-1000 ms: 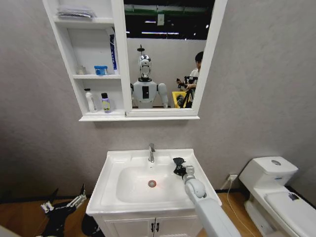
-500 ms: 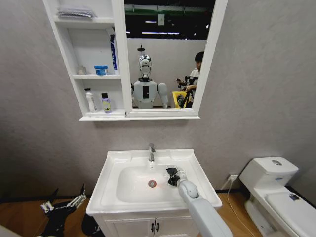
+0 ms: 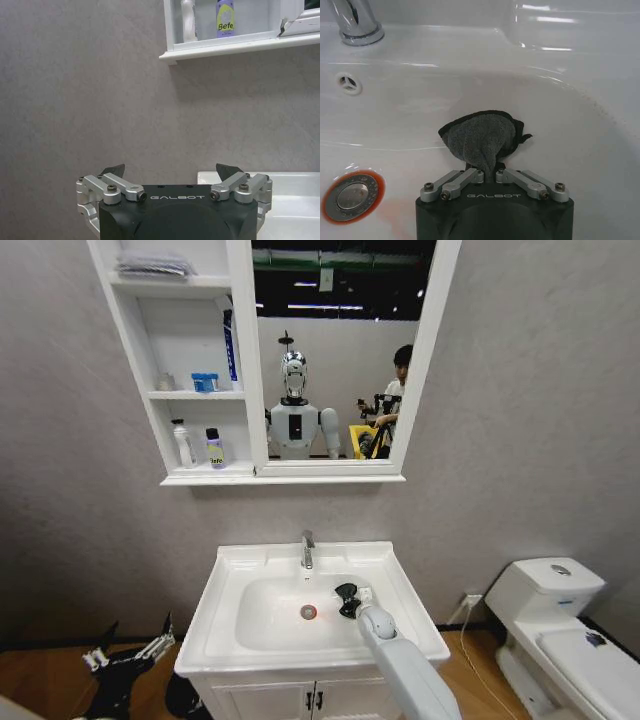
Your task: Move facial cleanser and shampoo from washbasin to cabinet, then wipe washbasin with towel.
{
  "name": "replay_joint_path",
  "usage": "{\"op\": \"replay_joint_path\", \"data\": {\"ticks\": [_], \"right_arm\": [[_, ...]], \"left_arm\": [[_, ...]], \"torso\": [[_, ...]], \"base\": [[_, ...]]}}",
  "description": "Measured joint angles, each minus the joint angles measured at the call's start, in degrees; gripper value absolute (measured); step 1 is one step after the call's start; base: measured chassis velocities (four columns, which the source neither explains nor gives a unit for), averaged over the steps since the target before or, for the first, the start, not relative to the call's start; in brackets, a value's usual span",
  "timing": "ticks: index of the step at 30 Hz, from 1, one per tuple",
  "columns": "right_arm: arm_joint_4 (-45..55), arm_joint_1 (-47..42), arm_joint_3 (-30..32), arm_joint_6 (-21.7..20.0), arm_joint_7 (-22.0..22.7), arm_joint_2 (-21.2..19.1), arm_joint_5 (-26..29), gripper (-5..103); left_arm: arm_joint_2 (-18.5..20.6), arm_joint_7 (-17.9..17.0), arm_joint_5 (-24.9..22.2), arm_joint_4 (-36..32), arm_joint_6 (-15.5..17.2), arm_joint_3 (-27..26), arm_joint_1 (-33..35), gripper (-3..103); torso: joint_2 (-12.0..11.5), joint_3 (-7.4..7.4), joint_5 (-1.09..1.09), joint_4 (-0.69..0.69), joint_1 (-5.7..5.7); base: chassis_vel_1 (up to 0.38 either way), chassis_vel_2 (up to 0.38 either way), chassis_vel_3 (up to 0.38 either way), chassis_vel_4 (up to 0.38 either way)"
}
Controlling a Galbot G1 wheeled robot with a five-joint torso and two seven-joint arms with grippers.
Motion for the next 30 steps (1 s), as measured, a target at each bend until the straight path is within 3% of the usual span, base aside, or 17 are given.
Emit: {"op": "replay_joint_path", "data": {"ticks": [22, 30], "right_arm": [[-8.62, 2.98, 0.77, 1.39, -3.15, 9.10, 1.76, 5], [-10.36, 3.42, 1.09, 1.33, -4.64, 10.74, 1.73, 5]], "left_arm": [[0.00, 0.00, 0.00, 0.00, 0.00, 0.00, 0.00, 100], [0.00, 0.00, 0.00, 0.00, 0.00, 0.00, 0.00, 100]], "torso": [[0.00, 0.02, 0.01, -0.02, 0.01], [0.00, 0.01, 0.00, -0.02, 0.01]], "base": [[0.000, 0.000, 0.000, 0.000], [0.000, 0.000, 0.000, 0.000]]}}
